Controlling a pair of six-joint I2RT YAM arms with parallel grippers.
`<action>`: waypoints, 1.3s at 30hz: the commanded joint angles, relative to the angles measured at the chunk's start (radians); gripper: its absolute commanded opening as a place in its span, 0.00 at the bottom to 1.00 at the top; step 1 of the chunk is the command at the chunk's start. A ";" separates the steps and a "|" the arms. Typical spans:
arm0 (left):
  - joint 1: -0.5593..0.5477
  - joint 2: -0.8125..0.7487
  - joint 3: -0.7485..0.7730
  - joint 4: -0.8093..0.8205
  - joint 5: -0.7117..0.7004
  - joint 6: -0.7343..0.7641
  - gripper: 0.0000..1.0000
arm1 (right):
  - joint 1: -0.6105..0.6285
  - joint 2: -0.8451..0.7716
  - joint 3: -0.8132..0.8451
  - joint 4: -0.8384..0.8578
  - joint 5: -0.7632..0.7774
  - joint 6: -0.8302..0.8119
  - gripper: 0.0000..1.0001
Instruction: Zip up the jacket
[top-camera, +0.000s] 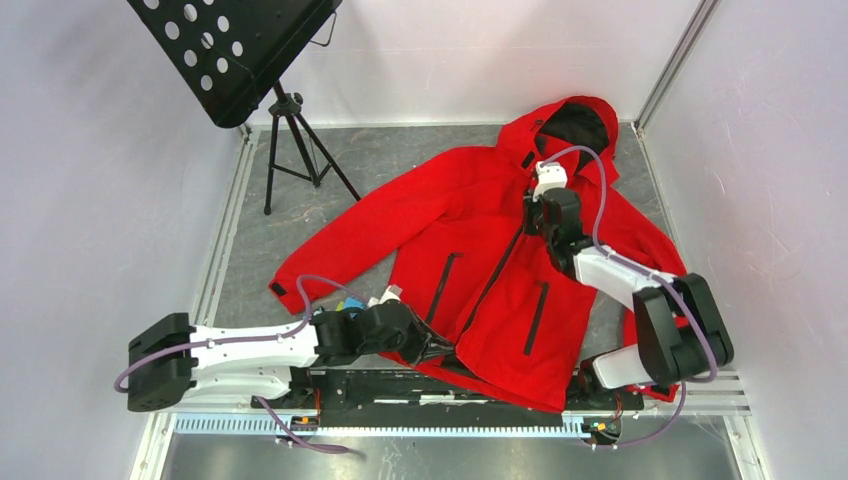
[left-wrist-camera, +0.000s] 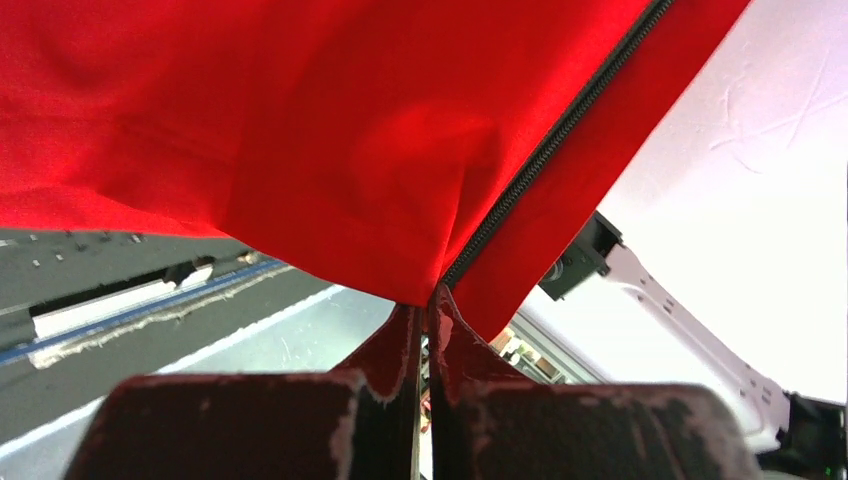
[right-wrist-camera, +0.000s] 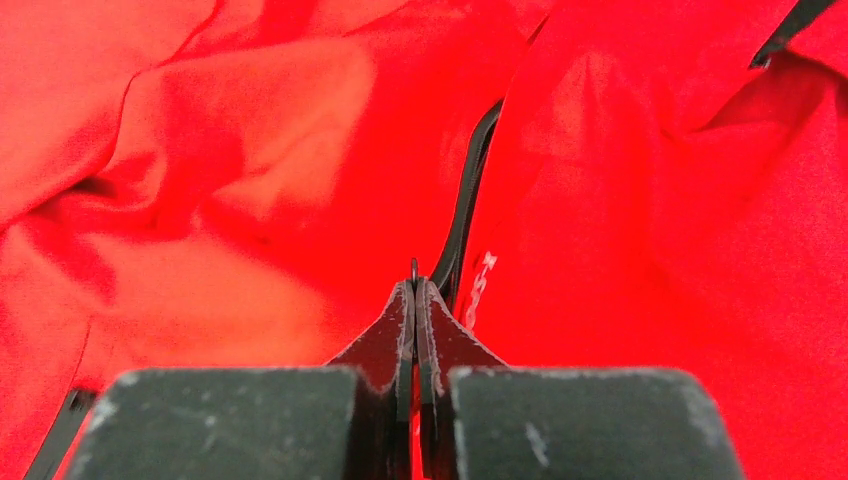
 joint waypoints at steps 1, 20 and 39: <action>-0.064 -0.093 0.065 -0.254 0.012 0.033 0.02 | -0.113 0.094 0.137 0.212 -0.014 -0.084 0.00; -0.123 -0.063 0.055 -0.333 0.044 0.008 0.02 | -0.297 0.619 0.738 0.306 -0.163 -0.216 0.00; -0.065 0.180 0.039 -0.106 0.063 0.063 0.07 | -0.378 0.933 1.189 0.178 -0.259 -0.117 0.39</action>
